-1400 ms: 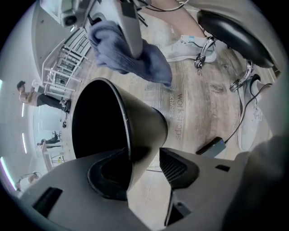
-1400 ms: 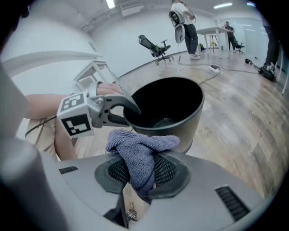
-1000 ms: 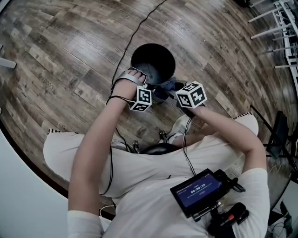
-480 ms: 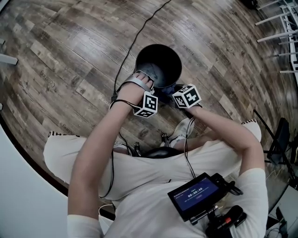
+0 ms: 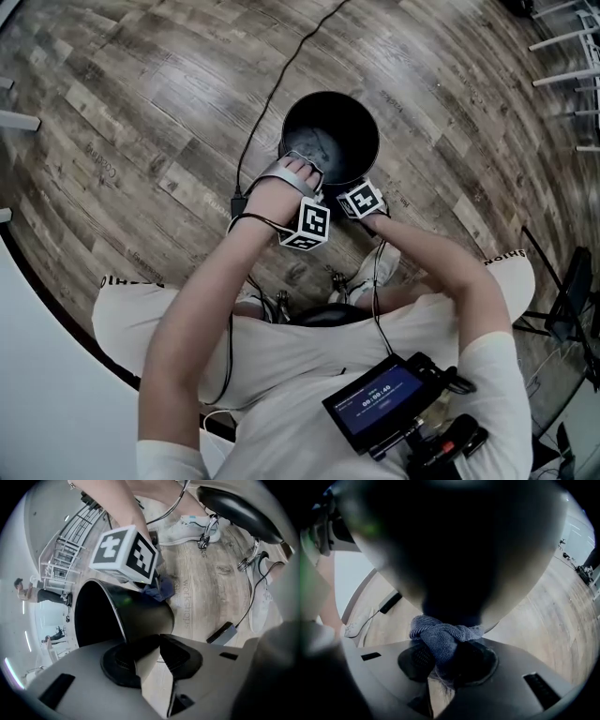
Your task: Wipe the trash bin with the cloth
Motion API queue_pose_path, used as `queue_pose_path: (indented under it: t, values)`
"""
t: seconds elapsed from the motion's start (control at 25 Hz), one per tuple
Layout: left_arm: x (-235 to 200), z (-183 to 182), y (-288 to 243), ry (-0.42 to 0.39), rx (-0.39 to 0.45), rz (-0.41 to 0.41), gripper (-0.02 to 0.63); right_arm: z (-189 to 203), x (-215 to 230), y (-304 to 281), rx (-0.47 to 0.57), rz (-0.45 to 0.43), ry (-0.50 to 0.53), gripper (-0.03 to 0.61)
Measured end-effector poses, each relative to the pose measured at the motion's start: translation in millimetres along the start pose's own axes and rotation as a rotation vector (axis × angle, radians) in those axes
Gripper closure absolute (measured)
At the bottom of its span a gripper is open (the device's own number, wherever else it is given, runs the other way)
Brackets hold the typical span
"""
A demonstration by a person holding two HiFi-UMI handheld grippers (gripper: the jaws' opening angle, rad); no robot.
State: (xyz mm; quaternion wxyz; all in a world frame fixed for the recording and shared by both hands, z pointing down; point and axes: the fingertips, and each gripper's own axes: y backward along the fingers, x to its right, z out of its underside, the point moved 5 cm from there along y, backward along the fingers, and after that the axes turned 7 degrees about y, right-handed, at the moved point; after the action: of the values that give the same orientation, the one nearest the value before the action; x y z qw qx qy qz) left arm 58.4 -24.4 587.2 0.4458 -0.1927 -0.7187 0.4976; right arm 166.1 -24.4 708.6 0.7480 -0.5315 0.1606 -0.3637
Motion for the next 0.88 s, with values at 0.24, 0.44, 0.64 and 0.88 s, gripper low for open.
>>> queue_pose_path:
  t: [0.24, 0.44, 0.64, 0.88]
  values:
    - [-1.7, -1.3, -1.2, 0.007, 0.004, -0.009, 0.483, 13.8, 4.8, -44.9, -0.003, 0.074, -0.072, 0.482]
    - [-2.2, 0.4, -1.7, 0.016, 0.005, 0.005, 0.483, 15.7, 4.6, -46.6, 0.006, 0.070, -0.099, 0.482]
    - [-0.5, -1.4, -2.6, 0.031, -0.003, -0.006, 0.482, 7.3, -10.7, -5.1, -0.018, -0.019, -0.138, 0.482]
    - [-6.8, 12.1, 0.4, 0.122, 0.018, -0.010, 0.421, -14.2, -31.5, 76.0, 0.028, -0.096, -0.131, 0.480]
